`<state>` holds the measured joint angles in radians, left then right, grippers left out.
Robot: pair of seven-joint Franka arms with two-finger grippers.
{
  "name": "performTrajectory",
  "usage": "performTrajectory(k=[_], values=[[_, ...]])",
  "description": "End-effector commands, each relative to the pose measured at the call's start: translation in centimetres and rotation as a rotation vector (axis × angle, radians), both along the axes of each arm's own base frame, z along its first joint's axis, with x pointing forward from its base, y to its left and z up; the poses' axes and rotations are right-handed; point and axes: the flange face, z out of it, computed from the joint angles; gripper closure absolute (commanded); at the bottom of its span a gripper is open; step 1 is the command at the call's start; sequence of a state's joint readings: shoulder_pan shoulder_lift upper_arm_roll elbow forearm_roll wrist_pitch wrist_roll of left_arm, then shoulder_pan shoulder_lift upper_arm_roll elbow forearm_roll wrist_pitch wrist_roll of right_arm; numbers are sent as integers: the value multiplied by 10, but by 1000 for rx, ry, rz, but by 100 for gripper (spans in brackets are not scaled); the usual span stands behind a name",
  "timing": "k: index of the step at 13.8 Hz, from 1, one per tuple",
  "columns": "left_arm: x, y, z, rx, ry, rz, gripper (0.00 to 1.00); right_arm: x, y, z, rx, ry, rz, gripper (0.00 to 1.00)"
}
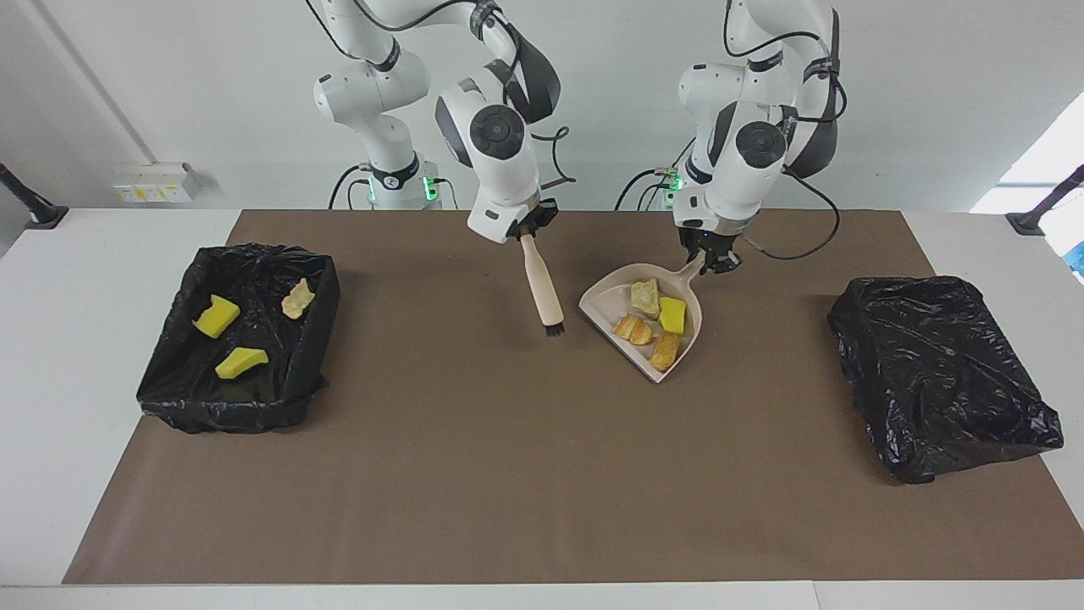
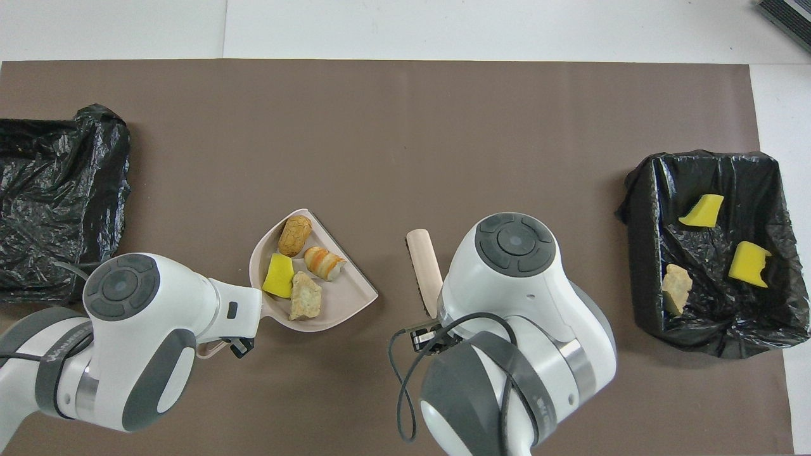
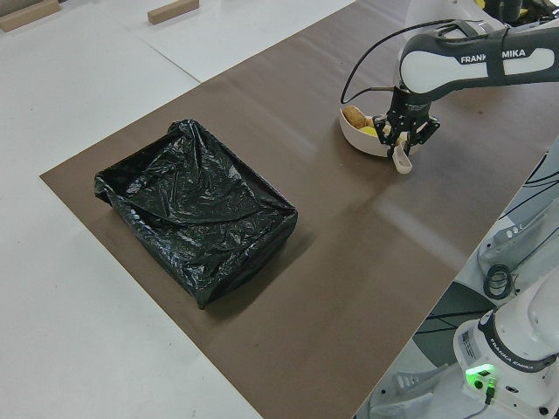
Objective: Sweep and dump trash in bin
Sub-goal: 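Carry the loaded dustpan with the left gripper over the nearer bin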
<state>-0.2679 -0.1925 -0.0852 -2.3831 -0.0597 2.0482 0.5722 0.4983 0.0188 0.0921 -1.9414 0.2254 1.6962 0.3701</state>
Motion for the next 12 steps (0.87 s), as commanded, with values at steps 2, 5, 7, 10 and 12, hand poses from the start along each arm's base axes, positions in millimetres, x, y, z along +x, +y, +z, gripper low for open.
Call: performTrajectory(k=[2,5,7,10,12], values=[[18,-2,28,-27,-63,94,100,-51,30,9,-95,-56,-65,100],[29,3,42,-33,-90,155,100,-74,60,-4,-81,-86,-30,100],[44,0,50,-33,-106,254,100,-81,74,-17,-74,-107,-62,100],[71,-7,64,-43,-132,367,100,-113,113,-49,-97,-116,-99,100],[100,7,78,-55,-149,438,100,-132,142,-77,-103,-127,-131,100]])
